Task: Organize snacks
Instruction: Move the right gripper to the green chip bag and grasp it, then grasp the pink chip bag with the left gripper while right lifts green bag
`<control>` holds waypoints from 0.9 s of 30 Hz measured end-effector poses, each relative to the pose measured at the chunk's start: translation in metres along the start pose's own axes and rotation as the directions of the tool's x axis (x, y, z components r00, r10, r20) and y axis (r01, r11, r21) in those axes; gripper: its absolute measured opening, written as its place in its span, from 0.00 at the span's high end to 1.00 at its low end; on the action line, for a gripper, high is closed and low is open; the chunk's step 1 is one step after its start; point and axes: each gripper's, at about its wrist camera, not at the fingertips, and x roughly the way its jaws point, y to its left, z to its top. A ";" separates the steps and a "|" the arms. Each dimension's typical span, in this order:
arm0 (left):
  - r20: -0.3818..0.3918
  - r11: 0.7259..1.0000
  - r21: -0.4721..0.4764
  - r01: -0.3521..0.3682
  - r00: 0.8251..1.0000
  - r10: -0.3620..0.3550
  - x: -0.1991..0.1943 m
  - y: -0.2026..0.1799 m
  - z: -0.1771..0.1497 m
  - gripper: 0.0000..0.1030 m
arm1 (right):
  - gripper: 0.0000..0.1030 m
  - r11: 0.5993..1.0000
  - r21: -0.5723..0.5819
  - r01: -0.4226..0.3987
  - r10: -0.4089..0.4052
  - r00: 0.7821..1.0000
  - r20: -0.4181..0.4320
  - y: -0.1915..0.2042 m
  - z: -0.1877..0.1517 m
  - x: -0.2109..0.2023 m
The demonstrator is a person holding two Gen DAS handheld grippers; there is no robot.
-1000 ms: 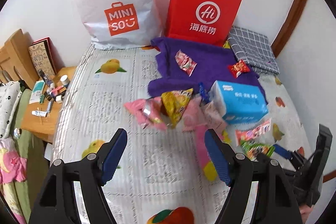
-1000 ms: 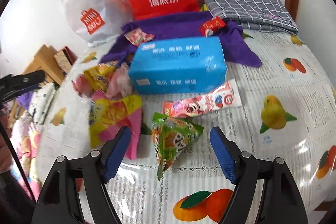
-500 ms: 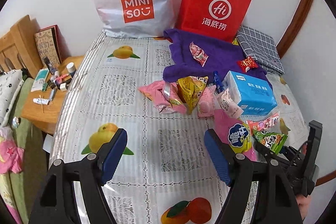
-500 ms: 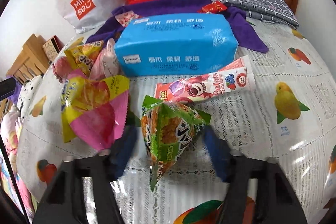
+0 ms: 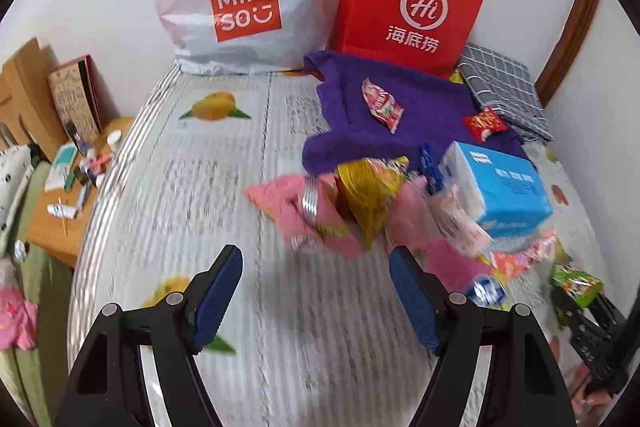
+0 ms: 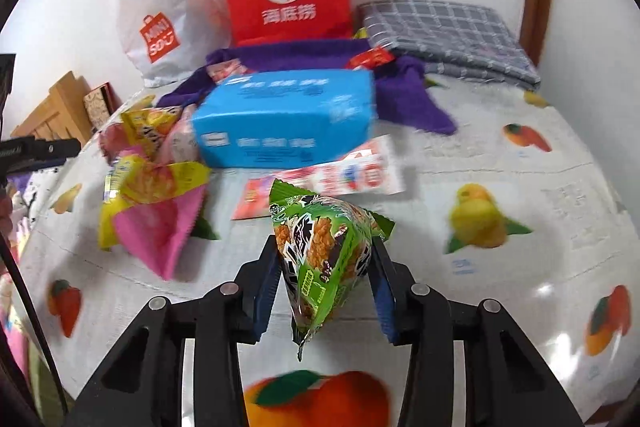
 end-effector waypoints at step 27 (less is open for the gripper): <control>-0.064 0.997 0.082 0.006 0.998 -0.001 0.063 0.004 0.017 0.53 | 0.52 0.998 0.054 -0.029 0.030 0.999 -0.032 -0.020 0.004 0.030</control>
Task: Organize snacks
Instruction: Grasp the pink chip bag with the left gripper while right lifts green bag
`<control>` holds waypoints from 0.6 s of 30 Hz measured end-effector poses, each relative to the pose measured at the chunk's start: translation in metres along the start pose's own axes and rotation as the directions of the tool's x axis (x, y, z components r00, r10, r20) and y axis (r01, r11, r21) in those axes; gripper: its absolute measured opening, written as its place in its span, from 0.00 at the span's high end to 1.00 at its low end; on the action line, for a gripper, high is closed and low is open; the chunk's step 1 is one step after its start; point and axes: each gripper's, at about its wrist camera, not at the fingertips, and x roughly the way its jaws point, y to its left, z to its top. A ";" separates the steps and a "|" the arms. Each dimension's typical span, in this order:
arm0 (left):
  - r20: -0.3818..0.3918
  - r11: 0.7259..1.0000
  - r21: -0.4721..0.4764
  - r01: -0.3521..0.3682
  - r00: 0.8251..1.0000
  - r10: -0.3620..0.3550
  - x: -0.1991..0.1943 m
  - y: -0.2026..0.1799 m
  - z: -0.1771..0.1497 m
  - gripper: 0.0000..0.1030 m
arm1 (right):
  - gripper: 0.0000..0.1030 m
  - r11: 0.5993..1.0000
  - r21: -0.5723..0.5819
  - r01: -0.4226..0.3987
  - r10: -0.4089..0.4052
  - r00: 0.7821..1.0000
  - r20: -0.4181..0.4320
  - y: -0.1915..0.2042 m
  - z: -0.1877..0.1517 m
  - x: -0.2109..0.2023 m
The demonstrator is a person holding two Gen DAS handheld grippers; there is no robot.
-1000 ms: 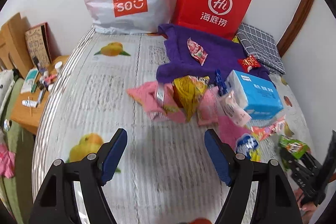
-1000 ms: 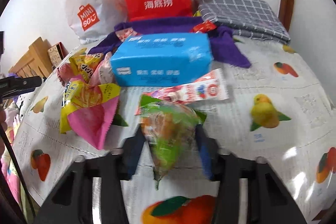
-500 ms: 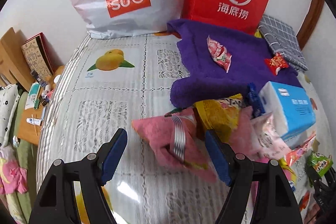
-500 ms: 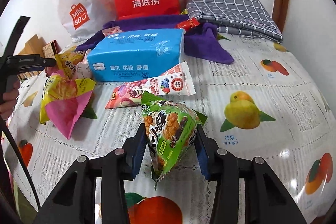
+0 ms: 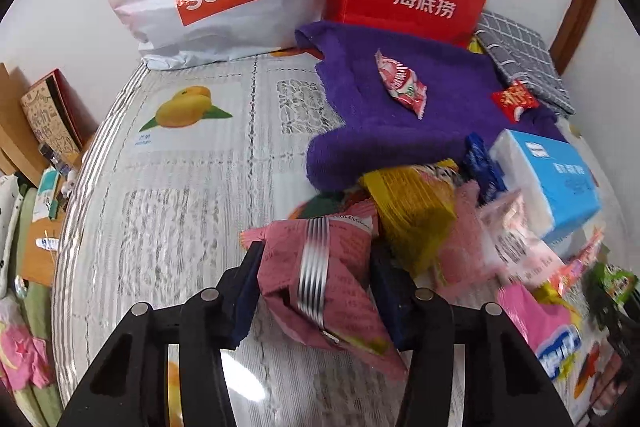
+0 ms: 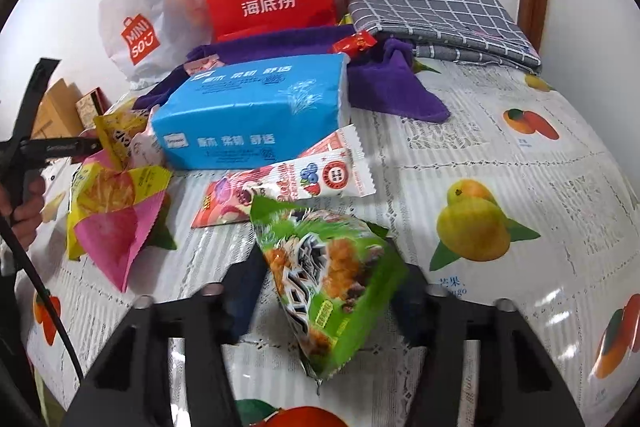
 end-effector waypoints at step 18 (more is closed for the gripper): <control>0.052 0.997 0.043 0.058 0.997 -0.060 -0.038 -0.032 -0.076 0.53 | 0.54 0.997 -0.065 0.039 -0.040 0.999 -0.020 0.009 -0.001 0.004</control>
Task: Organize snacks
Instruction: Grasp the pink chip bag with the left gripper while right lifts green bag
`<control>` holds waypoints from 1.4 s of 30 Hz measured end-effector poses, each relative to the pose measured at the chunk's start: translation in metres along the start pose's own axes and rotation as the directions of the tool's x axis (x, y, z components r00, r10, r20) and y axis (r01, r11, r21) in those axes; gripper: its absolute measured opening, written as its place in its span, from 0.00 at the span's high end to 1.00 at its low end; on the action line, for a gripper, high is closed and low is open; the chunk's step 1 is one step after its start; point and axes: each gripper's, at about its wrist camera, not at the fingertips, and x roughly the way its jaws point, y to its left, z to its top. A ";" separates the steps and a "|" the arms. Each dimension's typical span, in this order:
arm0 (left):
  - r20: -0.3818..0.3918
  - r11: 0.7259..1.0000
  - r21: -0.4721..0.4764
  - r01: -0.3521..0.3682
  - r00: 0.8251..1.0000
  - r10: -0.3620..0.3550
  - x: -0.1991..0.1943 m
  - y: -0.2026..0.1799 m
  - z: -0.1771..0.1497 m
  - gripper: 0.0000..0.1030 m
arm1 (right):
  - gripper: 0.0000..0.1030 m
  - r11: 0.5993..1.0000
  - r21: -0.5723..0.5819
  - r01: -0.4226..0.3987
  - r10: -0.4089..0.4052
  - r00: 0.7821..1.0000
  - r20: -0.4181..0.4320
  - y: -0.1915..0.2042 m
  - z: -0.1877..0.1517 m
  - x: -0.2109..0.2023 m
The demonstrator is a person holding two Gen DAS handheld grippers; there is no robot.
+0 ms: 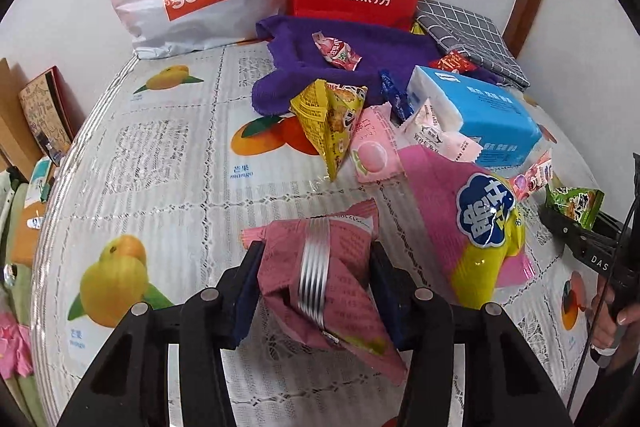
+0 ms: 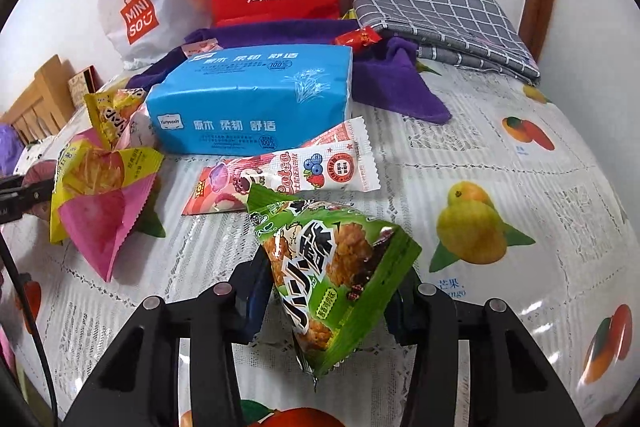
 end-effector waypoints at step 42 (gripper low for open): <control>0.070 0.972 0.171 0.163 0.982 -0.177 -0.107 -0.042 0.025 0.55 | 0.57 0.988 0.149 0.045 -0.076 0.976 0.206 0.036 0.024 -0.135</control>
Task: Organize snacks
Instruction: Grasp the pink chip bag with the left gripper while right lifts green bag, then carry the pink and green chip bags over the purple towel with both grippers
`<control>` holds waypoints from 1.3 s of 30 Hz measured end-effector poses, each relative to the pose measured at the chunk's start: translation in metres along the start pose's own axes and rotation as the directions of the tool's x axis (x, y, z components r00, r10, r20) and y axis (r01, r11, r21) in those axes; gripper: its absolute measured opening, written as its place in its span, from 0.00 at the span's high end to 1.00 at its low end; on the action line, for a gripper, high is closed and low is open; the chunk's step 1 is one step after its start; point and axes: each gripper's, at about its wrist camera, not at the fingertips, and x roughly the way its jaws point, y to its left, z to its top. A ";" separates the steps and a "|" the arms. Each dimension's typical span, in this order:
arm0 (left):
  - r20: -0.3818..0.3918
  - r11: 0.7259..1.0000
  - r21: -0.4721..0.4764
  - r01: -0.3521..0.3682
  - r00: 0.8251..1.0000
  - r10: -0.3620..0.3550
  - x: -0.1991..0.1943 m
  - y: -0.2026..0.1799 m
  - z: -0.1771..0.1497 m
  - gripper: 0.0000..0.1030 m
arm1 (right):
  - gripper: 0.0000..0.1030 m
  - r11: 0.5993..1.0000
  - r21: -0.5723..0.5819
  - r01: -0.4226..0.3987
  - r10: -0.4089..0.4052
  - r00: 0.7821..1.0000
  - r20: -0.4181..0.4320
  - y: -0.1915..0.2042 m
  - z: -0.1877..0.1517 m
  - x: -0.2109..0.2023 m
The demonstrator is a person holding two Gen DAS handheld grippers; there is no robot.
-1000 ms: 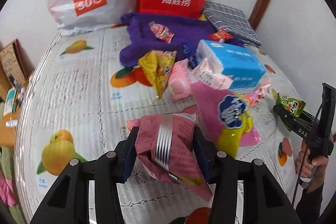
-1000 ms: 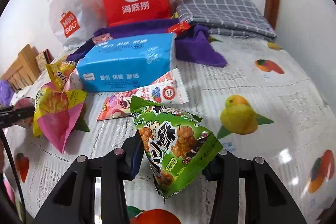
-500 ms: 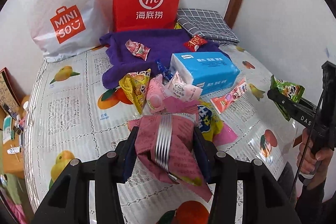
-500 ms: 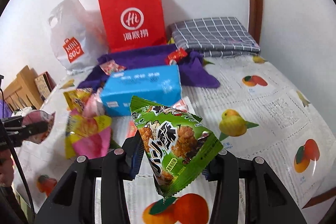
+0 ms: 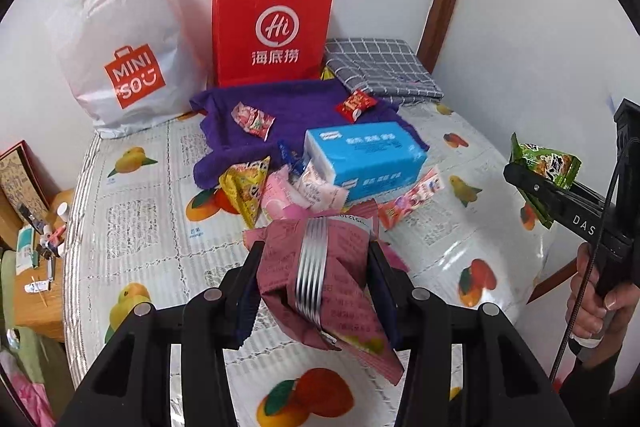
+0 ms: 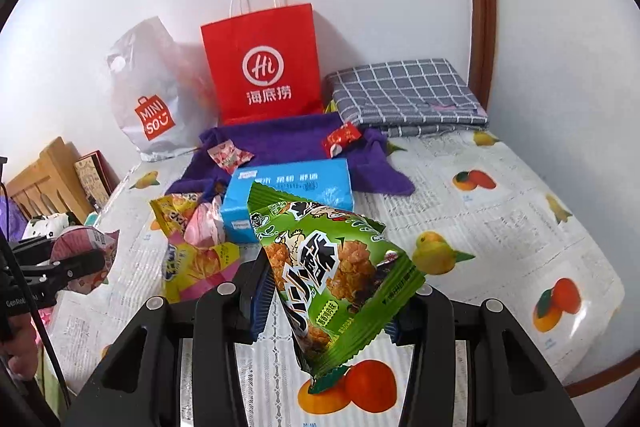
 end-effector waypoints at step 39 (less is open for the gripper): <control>0.093 0.988 -0.152 -0.035 0.994 0.049 0.025 -0.016 0.145 0.55 | 0.57 0.982 -0.099 -0.161 0.163 0.987 0.004 -0.013 0.127 0.041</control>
